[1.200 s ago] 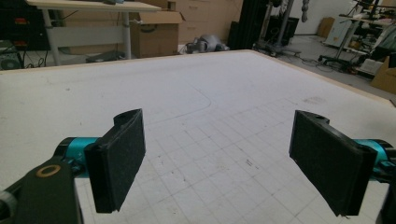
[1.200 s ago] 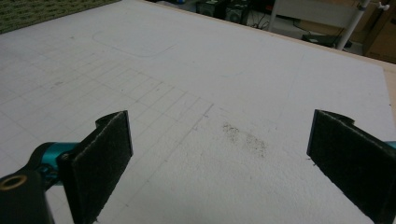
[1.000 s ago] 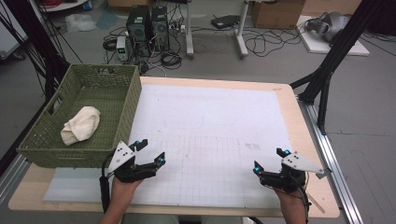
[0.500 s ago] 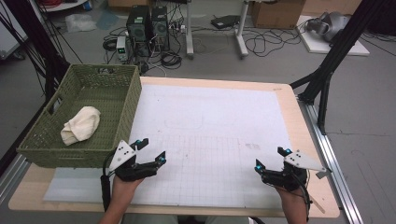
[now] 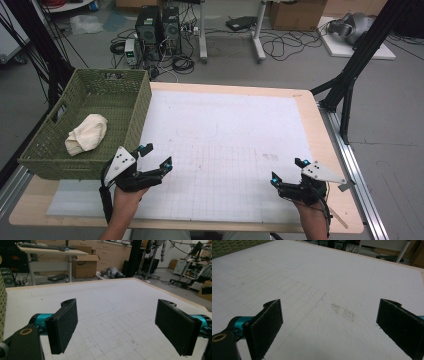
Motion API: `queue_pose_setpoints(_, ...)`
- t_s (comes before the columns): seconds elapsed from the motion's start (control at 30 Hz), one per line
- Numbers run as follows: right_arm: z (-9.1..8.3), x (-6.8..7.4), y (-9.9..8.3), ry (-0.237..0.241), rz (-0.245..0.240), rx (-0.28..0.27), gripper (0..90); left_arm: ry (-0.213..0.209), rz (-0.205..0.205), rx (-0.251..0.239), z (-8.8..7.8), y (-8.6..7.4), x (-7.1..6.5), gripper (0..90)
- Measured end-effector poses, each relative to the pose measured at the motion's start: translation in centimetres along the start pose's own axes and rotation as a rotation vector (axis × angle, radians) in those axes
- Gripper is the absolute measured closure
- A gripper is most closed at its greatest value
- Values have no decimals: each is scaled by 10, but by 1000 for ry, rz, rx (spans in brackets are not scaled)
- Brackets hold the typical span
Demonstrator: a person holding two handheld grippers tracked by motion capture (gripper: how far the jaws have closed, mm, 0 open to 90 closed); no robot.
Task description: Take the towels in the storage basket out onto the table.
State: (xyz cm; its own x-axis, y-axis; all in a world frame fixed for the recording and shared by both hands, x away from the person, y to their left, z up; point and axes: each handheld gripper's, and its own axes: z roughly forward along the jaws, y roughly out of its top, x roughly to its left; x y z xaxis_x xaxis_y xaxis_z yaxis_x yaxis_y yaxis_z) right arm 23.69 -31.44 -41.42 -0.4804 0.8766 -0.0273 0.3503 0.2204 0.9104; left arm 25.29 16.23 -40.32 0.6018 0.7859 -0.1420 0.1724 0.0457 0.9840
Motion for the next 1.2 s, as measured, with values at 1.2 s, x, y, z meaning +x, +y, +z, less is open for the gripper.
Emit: queue_pose_setpoints(1.2,1,4,0,15,-6,15,60,68,10,-42,-30,86,65,179)
